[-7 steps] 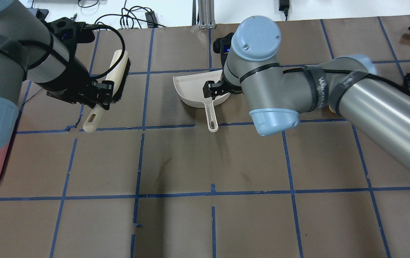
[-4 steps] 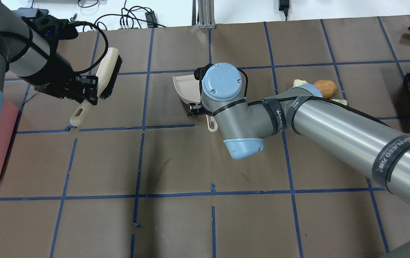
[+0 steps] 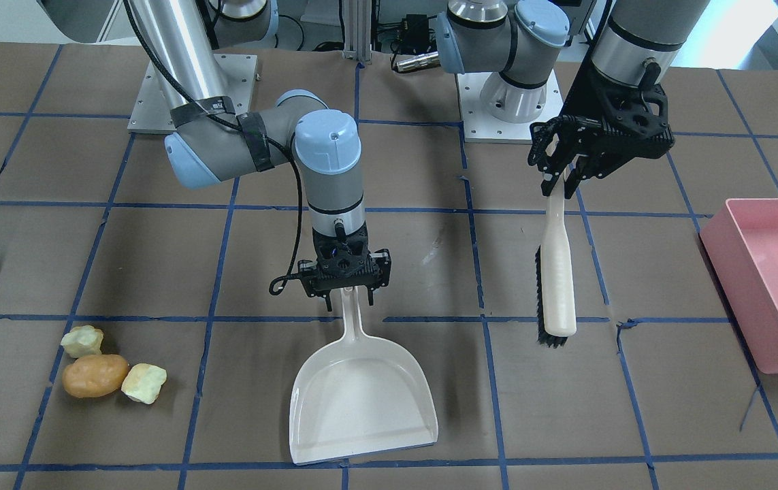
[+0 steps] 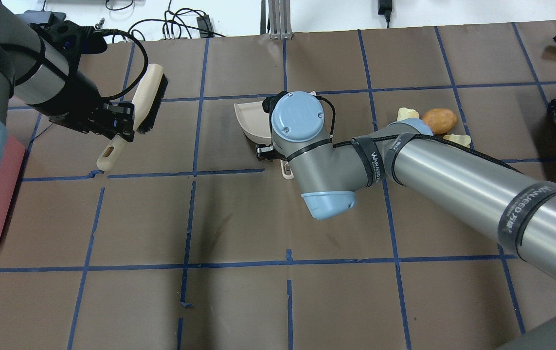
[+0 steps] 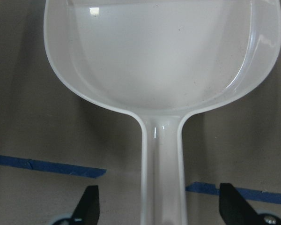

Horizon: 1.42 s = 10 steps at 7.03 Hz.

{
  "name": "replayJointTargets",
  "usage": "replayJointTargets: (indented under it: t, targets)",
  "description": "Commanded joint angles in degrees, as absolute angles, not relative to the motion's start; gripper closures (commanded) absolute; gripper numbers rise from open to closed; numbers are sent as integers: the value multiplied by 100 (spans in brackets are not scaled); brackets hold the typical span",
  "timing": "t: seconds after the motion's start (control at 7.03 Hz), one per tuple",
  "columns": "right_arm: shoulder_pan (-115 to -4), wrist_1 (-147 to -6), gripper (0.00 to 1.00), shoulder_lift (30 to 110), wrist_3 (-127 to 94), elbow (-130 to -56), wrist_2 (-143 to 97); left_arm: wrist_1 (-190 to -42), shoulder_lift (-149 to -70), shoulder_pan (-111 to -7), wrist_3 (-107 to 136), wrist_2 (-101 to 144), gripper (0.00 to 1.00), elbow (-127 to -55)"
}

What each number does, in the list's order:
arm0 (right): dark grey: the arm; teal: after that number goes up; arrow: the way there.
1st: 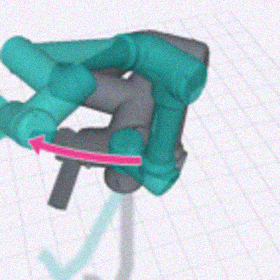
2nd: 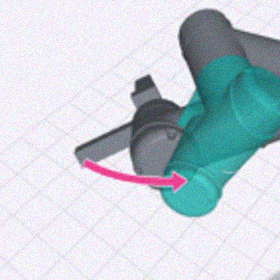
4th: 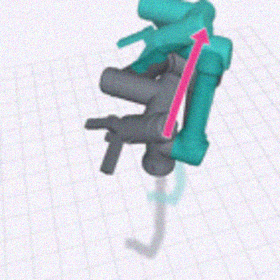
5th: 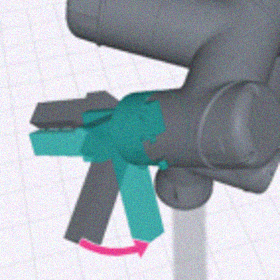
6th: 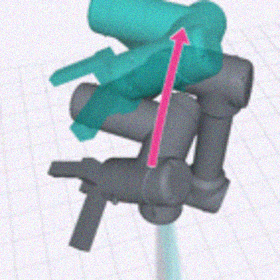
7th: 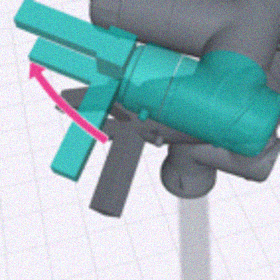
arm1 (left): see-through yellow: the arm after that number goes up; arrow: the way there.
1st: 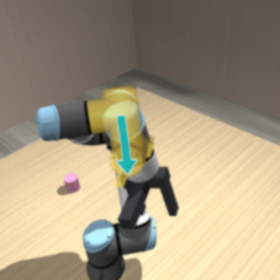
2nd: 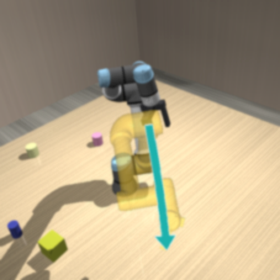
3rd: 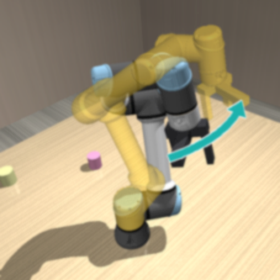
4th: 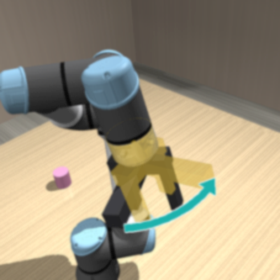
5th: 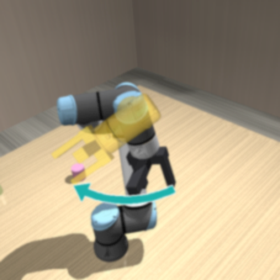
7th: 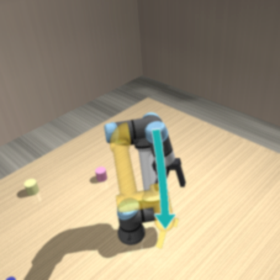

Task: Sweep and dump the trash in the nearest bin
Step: 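Grasp the white dustpan handle with the right gripper while the left carries the brush, then carry the dustpan beside the debris with the right gripper while the left brings the brush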

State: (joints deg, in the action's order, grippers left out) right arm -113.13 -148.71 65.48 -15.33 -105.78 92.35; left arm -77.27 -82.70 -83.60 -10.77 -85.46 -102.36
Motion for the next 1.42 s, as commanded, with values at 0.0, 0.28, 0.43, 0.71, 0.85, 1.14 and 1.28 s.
replayJointTargets:
  t: [0.0, 0.28, 0.43, 0.71, 0.85, 1.14, 1.28]
  targets:
    - [-11312, -14845, 88, 6539, -1529, -10591, 9246, -7726, -8279, -8376, -994, -8534, 100, -10239]
    - [-11242, -14827, 96, 6591, -1364, -10530, 9237, -7534, -8279, -8638, -783, -8552, 100, -10335]
    - [-11093, -14740, 97, 6783, -1197, -10434, 9220, -7184, -8288, -8779, -504, -8552, 100, -10484]
    - [-10332, -13166, 99, 7467, -540, -10066, 9150, -6856, -8332, -9034, -11, -8552, 100, -10635]
    - [-9762, -12139, 100, 7749, 108, -9802, 9141, -6786, -8349, -9174, 69, -8560, 100, -10652]
    - [-8566, -10913, 100, 8023, 1793, -9362, 9202, -6201, -8602, -9690, 689, -8525, 100, -10810]
    - [-7882, -10551, 100, 8024, 3646, -9195, 9220, -5361, -9222, -10451, 1364, -8551, 100, -10697]
